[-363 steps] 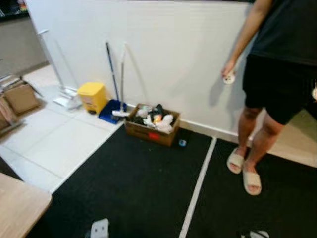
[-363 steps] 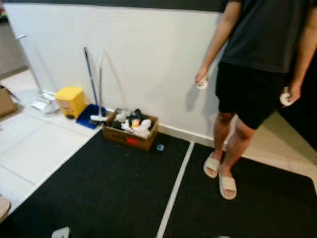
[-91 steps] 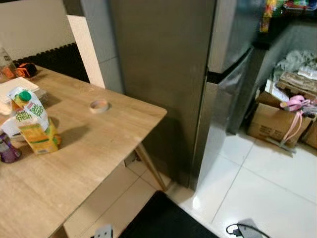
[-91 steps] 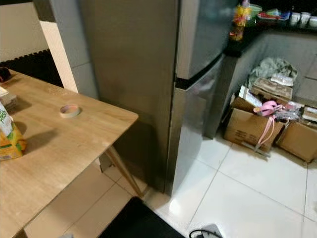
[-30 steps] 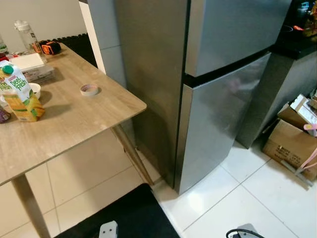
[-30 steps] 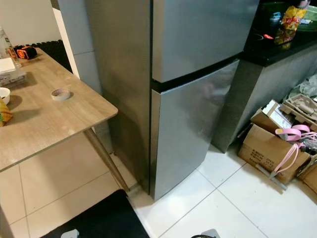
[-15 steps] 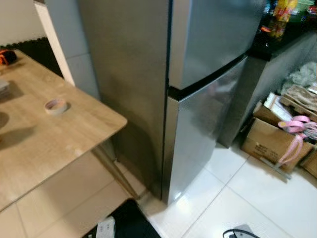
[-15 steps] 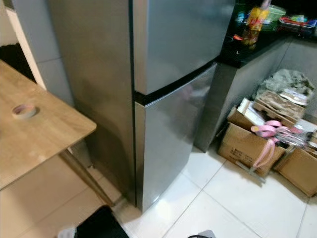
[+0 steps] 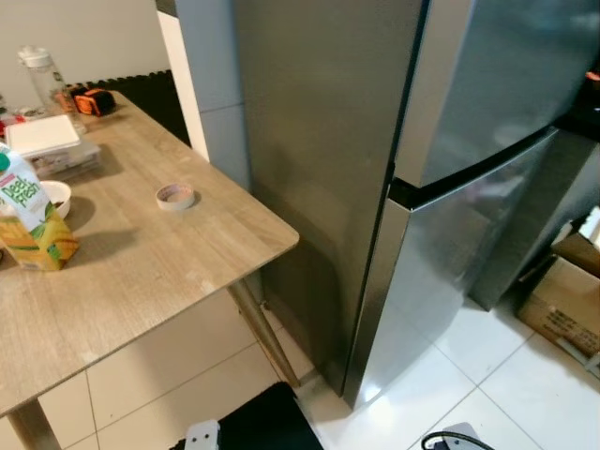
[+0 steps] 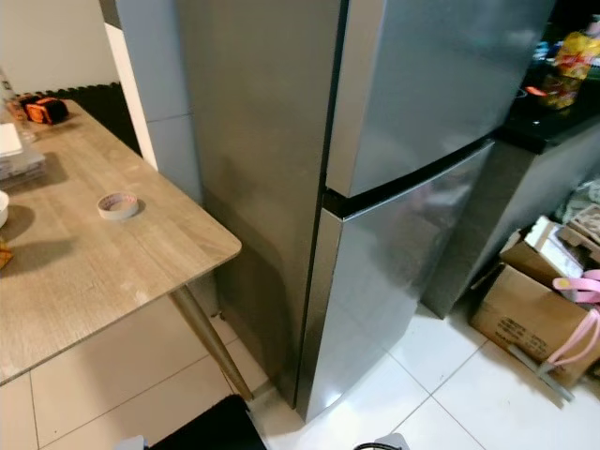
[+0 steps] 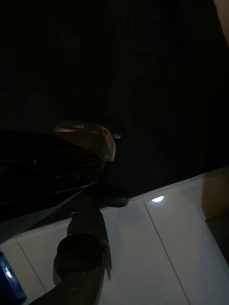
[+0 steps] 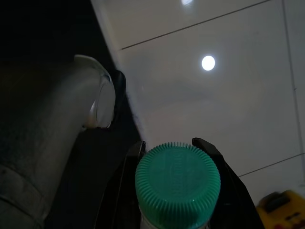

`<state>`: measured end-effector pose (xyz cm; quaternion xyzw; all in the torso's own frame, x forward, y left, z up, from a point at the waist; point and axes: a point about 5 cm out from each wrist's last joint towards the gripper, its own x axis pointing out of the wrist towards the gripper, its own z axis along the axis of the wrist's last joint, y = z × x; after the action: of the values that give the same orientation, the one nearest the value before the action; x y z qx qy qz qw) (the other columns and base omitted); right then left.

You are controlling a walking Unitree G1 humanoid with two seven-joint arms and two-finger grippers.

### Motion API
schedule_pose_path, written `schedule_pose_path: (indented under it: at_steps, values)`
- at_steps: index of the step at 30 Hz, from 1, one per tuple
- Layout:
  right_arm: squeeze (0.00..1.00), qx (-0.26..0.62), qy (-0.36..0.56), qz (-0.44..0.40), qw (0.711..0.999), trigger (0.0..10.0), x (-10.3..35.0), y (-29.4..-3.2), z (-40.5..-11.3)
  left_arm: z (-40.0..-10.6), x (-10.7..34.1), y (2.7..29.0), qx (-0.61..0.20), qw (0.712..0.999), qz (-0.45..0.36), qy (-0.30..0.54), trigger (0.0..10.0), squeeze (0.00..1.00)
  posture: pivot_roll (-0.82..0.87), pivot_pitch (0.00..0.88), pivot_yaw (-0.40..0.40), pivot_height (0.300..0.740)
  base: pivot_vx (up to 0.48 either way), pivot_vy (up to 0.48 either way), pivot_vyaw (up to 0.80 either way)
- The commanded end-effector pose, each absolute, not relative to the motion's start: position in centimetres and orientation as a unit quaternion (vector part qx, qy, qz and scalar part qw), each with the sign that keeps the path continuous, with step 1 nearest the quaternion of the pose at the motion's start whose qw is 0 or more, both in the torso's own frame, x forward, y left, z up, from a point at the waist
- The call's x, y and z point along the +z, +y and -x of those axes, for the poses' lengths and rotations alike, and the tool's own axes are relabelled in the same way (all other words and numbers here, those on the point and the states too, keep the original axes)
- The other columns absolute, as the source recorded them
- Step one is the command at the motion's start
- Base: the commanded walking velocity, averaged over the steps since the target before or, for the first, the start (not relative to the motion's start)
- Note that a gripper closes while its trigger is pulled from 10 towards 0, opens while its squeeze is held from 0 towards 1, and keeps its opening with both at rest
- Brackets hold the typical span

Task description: Restocking fridge

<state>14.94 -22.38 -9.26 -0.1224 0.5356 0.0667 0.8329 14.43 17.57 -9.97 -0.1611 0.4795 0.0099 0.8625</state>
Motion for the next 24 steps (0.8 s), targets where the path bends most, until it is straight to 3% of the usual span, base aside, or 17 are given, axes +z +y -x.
schedule_pose_path:
  at_steps: [1,14,24]
  values:
    - [0.00,0.061,0.538,0.129,0.831,10.0,-9.2,-23.0,-14.8,-14.4,-10.0,17.2,0.002,0.860,0.163,0.484,10.0,0.00,-0.13,0.000,-0.009,0.740,0.000,-0.469,0.00]
    - [0.00,0.056,0.541,0.125,0.830,10.0,-9.3,-22.8,-14.8,-14.7,-10.0,16.4,-0.002,0.862,0.164,0.480,10.0,0.00,-0.13,0.000,-0.004,0.740,0.000,-0.445,0.00]
    - [0.00,0.068,0.543,0.098,0.831,10.0,-9.3,-22.5,-14.7,-14.8,-9.8,18.0,0.032,0.865,0.162,0.473,10.0,0.00,-0.13,0.000,-0.005,0.740,0.000,0.000,0.00]
